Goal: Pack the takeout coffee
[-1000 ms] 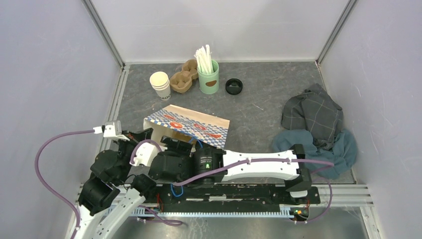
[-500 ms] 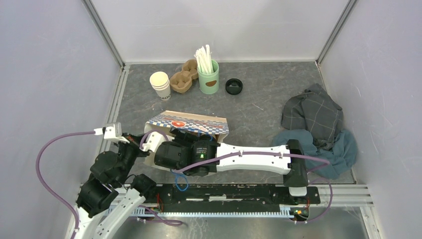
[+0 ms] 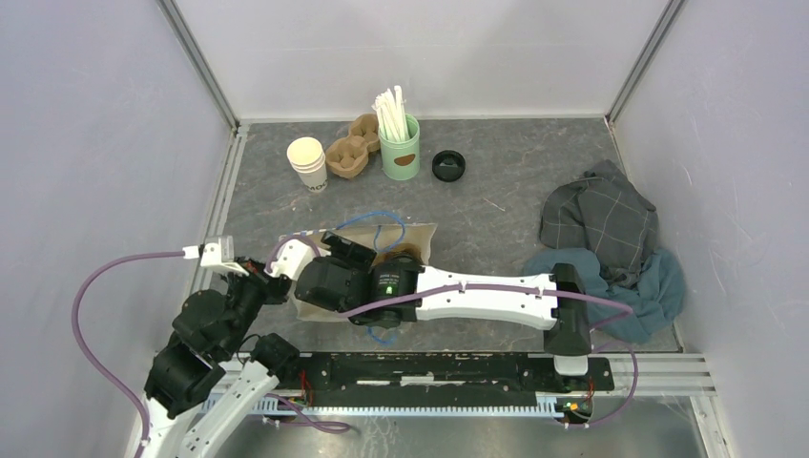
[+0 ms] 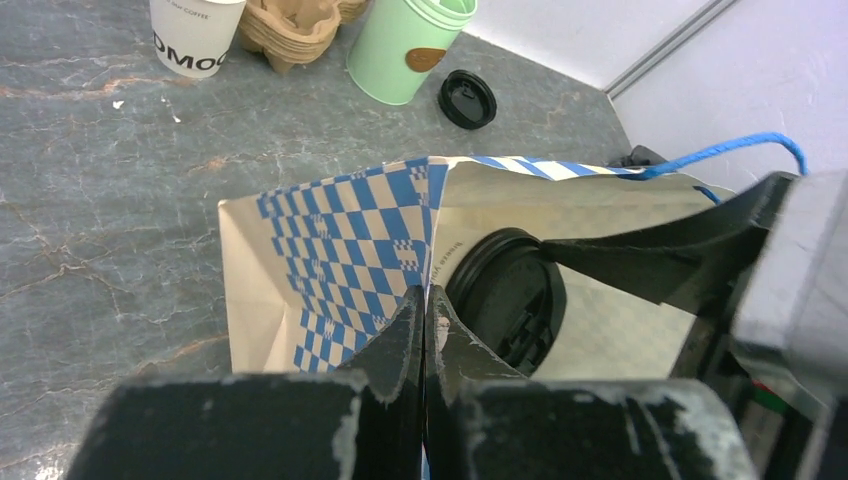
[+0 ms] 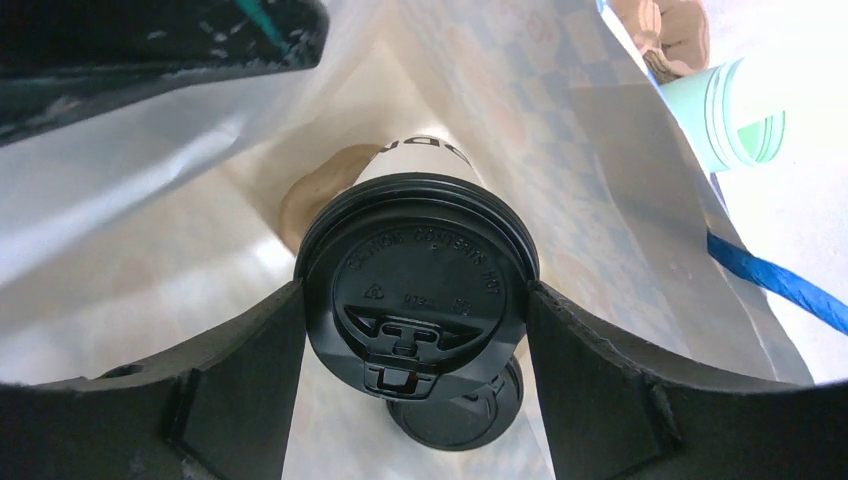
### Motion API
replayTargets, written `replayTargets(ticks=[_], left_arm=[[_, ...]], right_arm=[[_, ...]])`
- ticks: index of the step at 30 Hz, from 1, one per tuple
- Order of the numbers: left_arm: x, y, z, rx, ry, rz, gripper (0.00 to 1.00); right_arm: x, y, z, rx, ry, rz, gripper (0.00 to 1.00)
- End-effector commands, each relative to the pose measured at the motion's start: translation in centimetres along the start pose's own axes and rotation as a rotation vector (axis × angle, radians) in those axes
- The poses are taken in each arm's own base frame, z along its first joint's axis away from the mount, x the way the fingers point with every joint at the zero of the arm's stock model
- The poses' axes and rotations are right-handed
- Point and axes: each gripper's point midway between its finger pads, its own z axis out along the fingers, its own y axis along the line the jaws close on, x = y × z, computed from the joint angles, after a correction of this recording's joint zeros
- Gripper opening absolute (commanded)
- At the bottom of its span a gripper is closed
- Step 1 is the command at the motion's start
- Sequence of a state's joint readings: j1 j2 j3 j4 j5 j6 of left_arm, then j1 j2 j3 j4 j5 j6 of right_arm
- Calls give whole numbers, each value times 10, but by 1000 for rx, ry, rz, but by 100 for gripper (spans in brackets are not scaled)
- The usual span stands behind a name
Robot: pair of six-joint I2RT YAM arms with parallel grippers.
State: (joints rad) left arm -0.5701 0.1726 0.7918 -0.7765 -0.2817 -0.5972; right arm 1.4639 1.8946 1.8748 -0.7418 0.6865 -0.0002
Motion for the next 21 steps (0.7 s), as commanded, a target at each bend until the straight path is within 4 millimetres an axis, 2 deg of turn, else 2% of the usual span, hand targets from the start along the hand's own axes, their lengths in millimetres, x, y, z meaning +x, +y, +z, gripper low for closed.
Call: replayTargets(ticks=[1,4,9,13,17,21], left_arm=[[-9,-8,-7,54,-47,-42,2],[-9,-8,-11,65,-59,-46,2],[-2,-12,-12,93,-25,-52,2],[4,-17,6,103,-7,-20,2],[8,-34,32,167,-7,32,2],[4,-51,37,243,-12,65,2]], right_arm=[[-11,-2,8,3,-57,3,64],[0,-3,15,1,-36,-5,64],[17,3,13,-36,-22,-5,64],[19,-5,9,1,-22,6,64],[28,-19,6,53,-24,41,64],[43,-30,-2,96,-24,103,65]])
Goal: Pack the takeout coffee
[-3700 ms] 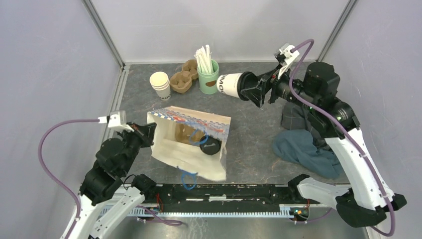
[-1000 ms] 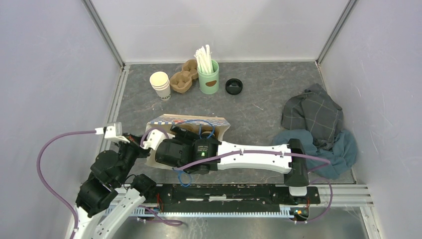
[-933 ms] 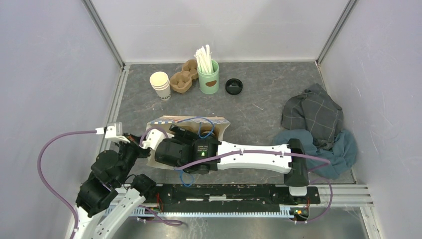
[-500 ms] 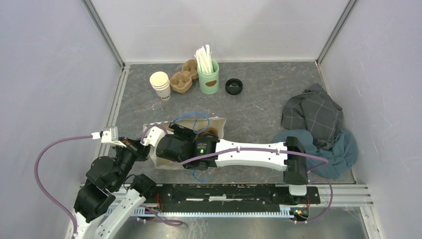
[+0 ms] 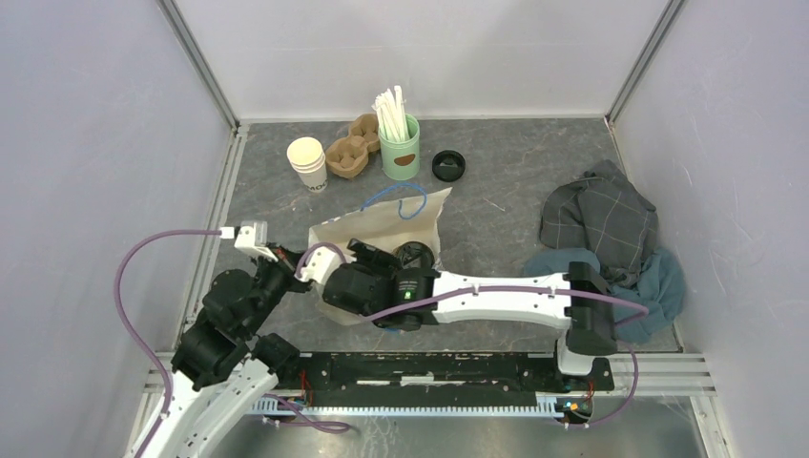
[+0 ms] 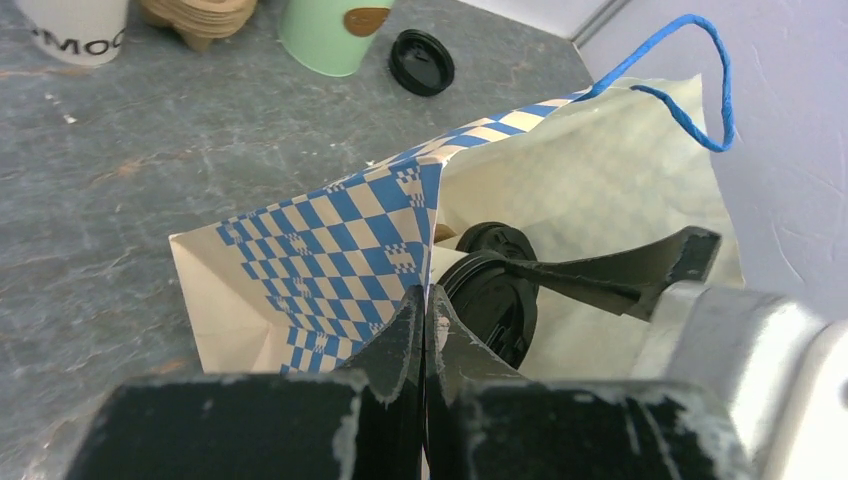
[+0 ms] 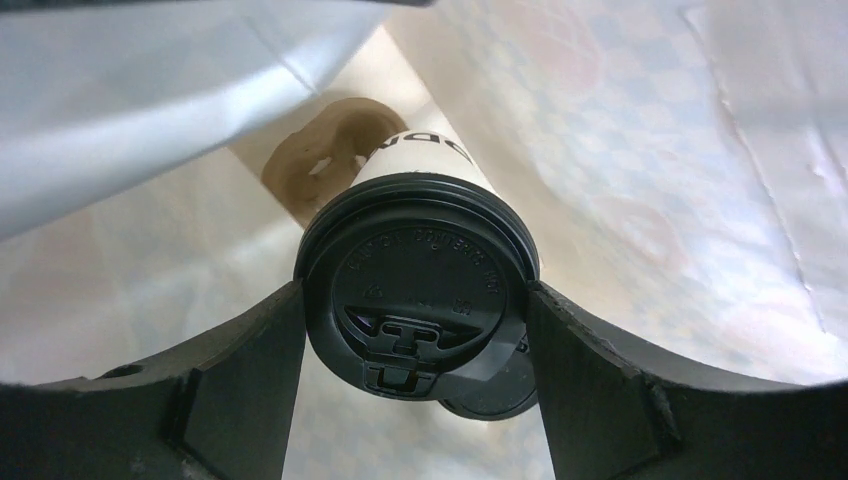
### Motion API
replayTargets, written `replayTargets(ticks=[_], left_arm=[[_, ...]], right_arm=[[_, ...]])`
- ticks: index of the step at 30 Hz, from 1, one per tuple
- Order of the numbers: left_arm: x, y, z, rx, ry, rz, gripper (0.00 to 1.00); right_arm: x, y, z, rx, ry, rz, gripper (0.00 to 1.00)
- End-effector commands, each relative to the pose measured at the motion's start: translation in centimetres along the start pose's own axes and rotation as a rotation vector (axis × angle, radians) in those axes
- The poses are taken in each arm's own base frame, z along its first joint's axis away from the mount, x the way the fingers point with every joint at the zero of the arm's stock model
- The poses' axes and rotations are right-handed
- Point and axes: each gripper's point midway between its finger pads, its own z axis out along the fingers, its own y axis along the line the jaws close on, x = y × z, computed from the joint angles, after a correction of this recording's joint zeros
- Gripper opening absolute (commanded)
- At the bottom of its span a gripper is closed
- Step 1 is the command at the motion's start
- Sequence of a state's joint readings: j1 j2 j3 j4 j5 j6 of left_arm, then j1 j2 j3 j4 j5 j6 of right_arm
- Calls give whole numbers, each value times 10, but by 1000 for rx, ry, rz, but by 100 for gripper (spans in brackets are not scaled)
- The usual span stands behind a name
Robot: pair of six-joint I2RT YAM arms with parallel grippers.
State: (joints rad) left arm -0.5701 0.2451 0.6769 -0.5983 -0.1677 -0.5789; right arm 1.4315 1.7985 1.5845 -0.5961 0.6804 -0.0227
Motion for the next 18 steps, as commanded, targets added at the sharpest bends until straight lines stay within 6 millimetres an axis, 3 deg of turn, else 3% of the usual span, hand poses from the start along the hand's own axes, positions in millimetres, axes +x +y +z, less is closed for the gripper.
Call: replayTargets(ticks=[1,7,9,13,18], left_arm=[[-25,-33,6,160,-91,63,2],[-17,-31,0,180,-75,120,2],[-9,-28,-7,178,-46,95,2],[-13,-24,-20,155,-58,32,2],[6,-11,-23,76,25,-88,2]], right_arm=[[-6,-33,-21,94,-73,156,64],[6,-35,-25,87,-89,200,65],[7,-32,-24,79,-85,195,65],[5,-27,-22,56,-90,187,65],[3,-21,-16,42,-92,177,64]])
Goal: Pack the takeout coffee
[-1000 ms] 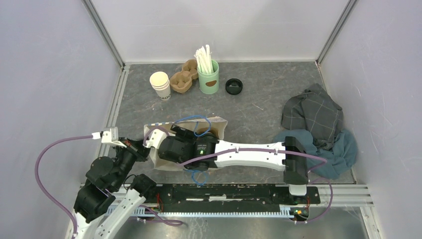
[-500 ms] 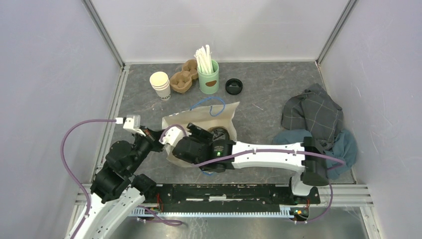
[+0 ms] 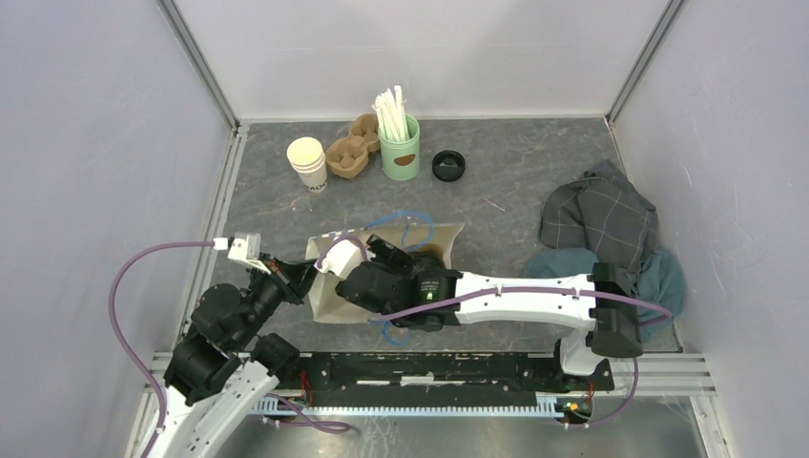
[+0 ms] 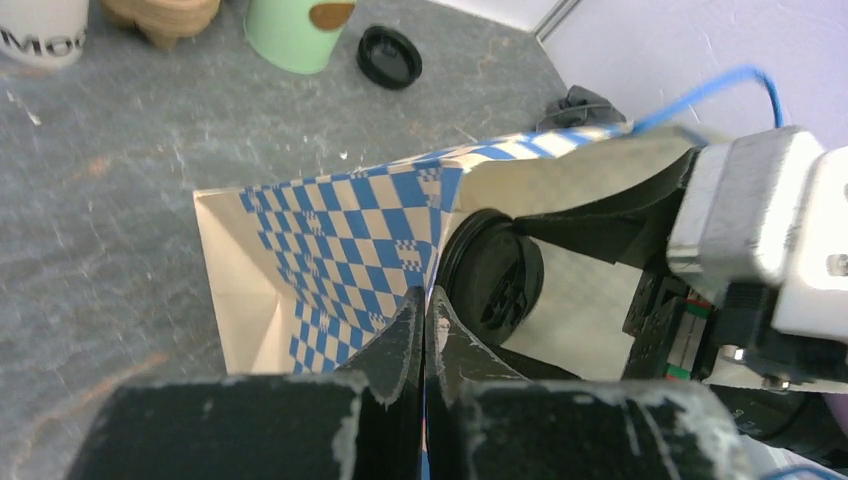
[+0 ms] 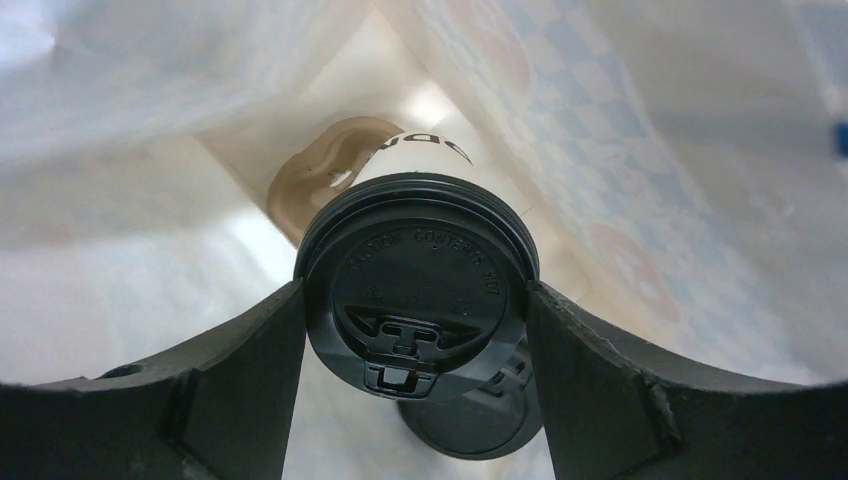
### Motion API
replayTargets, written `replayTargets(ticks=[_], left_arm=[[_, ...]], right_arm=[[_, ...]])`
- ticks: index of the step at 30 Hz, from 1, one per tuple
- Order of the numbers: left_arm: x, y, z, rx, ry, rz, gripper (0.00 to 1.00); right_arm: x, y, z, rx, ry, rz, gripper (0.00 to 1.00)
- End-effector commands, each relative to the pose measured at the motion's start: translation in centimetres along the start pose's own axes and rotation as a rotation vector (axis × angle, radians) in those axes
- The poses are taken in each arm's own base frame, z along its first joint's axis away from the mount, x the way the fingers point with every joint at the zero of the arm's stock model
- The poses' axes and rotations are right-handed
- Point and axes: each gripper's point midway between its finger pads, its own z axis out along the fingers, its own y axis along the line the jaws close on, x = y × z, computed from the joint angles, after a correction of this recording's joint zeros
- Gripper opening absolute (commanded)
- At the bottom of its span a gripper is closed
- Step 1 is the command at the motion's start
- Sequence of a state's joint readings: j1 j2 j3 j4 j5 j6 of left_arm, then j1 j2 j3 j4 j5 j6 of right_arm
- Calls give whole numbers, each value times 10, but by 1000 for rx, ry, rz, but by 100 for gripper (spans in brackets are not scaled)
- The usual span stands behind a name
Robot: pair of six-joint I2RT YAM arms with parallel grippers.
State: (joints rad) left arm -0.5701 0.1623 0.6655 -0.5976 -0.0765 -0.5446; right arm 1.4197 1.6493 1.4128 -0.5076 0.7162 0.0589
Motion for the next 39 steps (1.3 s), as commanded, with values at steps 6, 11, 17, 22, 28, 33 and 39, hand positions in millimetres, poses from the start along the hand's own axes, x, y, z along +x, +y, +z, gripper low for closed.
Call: replayTargets(ticks=[6,11,17,22,28,33,39], left_arm=[[19,5,-15,-26,46,-181,2],[26,4,-20,2,46,-194,2],[31,1,-19,23,70,-185,2],[32,0,-18,25,72,-183,2],[32,-1,-18,36,75,-180,2],[31,-2,-18,39,72,-177,2],[31,-2,-18,41,68,-173,2]], right_arm=[[-14,13,6,-46,-40,26,64],[-2,17,4,-69,-15,5,64],[5,21,1,-97,7,-10,64],[15,30,2,-128,27,-13,64],[16,28,9,-84,24,-13,64],[10,25,15,-53,7,-16,64],[5,22,20,-43,1,-23,64]])
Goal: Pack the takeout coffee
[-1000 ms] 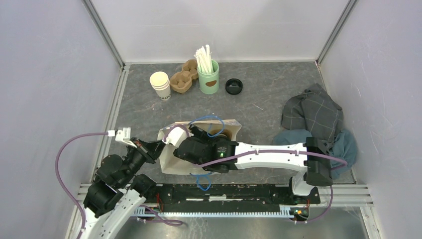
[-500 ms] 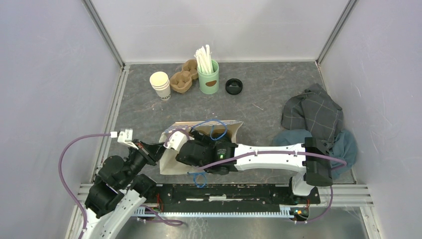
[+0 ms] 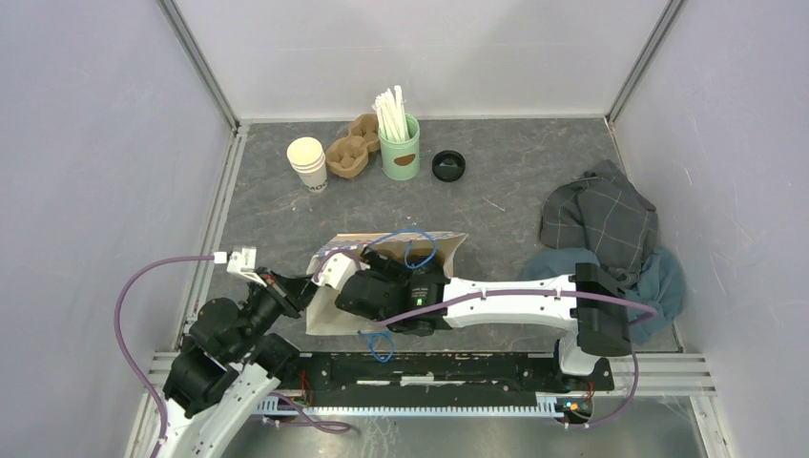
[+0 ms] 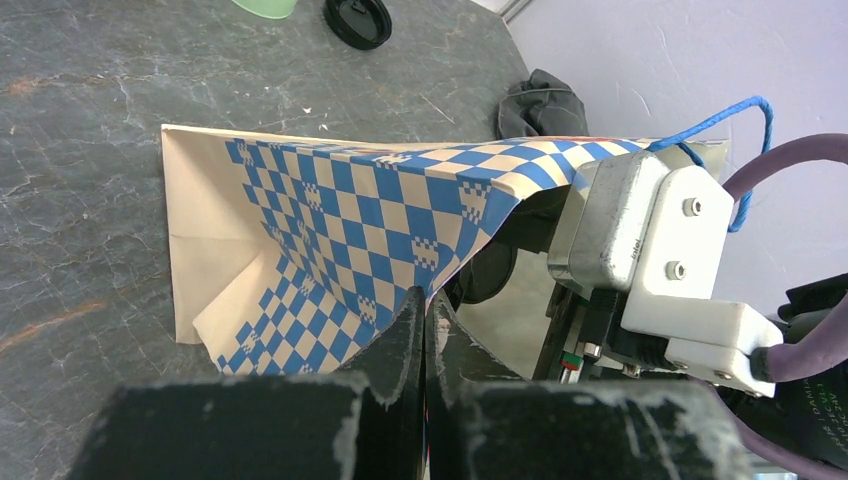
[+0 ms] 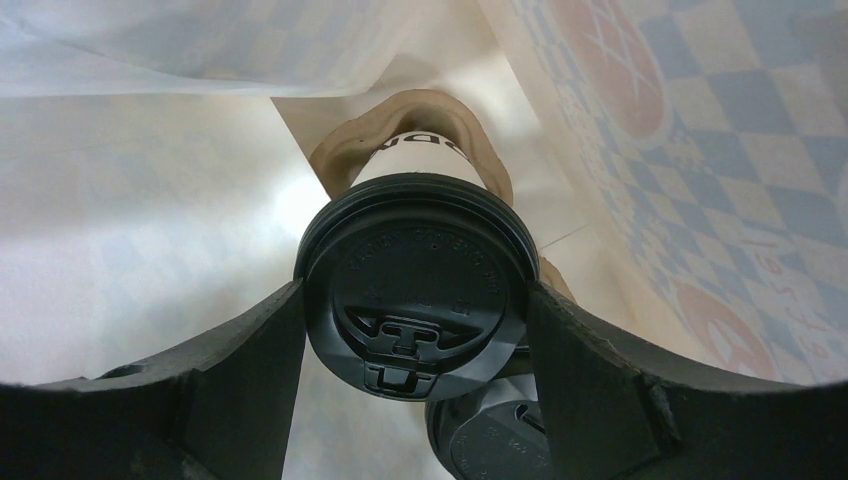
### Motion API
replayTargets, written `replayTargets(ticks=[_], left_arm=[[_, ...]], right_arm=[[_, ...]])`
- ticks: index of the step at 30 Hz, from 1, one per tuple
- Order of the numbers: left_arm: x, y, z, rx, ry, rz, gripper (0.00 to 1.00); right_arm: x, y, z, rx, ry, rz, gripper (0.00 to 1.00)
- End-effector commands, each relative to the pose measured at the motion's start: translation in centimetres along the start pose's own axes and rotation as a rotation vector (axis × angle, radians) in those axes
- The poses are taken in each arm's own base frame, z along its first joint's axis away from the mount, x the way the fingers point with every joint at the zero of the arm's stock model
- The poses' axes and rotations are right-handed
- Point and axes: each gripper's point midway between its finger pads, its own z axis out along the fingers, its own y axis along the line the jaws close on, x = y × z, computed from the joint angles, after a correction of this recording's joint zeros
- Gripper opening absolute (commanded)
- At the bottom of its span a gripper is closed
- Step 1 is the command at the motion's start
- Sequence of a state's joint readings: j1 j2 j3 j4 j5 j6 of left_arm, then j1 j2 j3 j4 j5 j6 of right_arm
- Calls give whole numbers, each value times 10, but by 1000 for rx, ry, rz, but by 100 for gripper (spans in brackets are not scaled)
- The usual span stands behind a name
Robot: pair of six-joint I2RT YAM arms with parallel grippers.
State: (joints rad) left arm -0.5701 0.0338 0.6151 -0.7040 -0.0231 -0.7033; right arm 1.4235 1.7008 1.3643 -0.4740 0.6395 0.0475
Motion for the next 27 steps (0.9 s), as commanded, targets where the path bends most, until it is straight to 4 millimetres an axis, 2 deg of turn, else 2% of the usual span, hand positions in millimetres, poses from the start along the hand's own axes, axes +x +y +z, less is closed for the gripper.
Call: replayTargets(ticks=[1,8,11,17,20,27], left_arm=[[3,-3,0,14,15,-15,2],[5,-6,-1,33,26,-13,2],[2,-5,-2,17,24,-20,2],[-19,-9,0,-49,5,-4,2],[-21,-8,7,-87,35,2,2],[-38,-4,15,-185,25,7,2]], right_arm=[[-18,-9,4,38,-42,29,64],[-9,-12,14,39,-17,17,64],[-4,-7,19,15,3,-5,64],[-1,0,24,-50,51,-24,64],[-1,7,28,-108,77,-16,64],[19,26,45,-236,170,0,64]])
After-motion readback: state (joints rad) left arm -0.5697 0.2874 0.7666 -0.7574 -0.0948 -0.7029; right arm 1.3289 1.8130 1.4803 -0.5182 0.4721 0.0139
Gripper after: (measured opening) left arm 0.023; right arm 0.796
